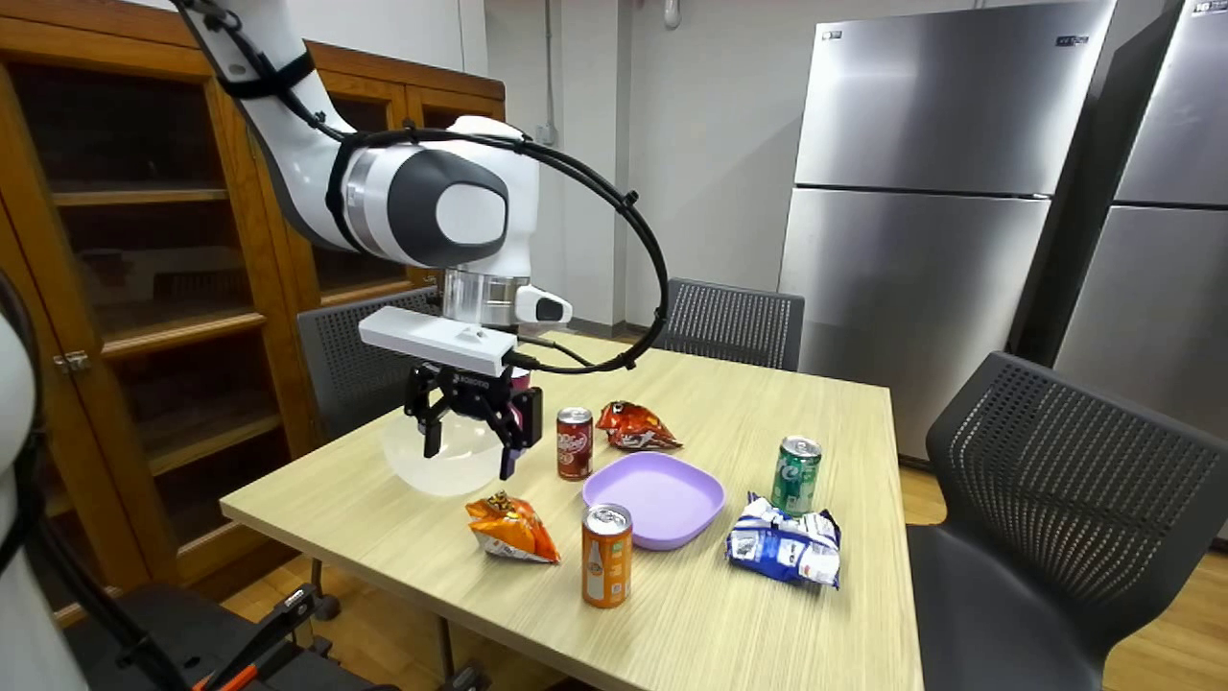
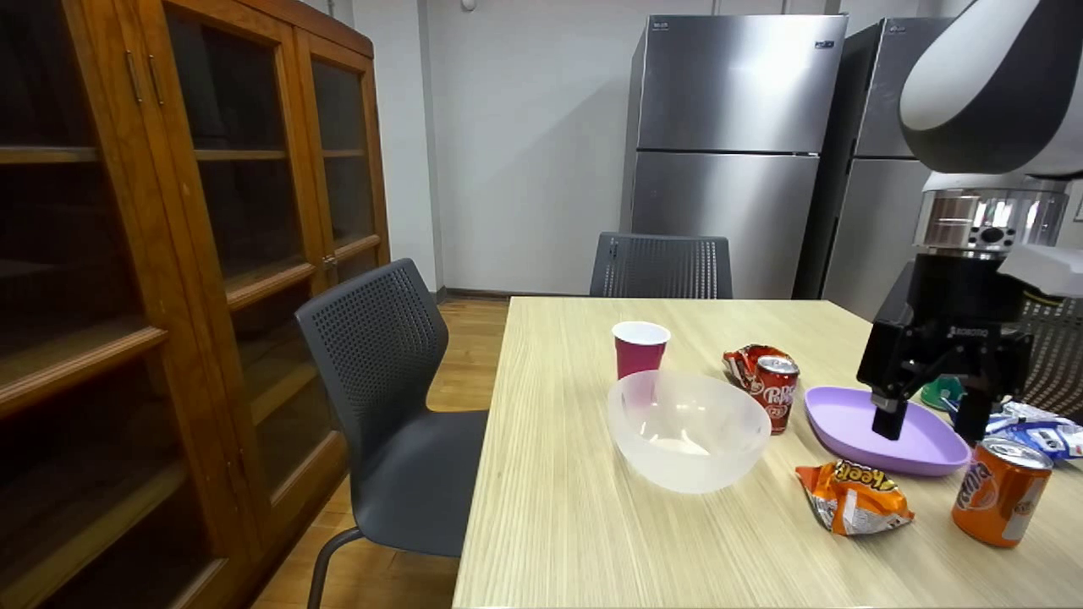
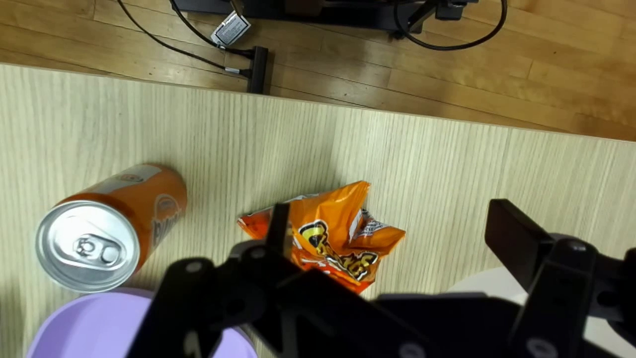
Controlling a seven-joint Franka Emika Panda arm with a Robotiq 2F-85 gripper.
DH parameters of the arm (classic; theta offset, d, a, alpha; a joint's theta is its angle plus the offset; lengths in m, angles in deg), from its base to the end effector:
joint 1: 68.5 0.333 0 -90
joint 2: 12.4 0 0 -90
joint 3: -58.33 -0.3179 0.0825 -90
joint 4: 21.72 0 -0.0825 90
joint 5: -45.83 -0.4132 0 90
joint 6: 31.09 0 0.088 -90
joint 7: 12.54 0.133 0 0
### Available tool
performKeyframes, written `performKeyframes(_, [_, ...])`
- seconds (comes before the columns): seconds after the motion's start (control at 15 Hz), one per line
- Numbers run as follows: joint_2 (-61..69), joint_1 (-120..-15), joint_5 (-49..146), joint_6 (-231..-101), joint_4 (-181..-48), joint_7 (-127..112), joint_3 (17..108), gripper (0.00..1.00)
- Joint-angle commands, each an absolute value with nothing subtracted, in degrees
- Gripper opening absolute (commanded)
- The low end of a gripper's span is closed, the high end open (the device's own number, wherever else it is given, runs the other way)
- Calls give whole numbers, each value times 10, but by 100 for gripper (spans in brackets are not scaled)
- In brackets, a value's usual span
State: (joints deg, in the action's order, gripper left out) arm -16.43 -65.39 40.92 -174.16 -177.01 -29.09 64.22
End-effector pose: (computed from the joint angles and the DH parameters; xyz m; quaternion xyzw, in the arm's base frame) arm 0.3987 -0.0174 0.1890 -0.9935 -0.0841 0.0661 0.0385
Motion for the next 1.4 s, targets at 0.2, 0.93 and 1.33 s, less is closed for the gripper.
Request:
performKeyframes(0.2, [-140, -668, 460, -1745, -1764, -349, 627, 100])
performKeyframes(0.93, [-38, -676, 540, -1805, -1708, -455, 615, 100])
performKeyframes(1.33, [28, -679, 613, -1815, -1656, -447, 607, 100])
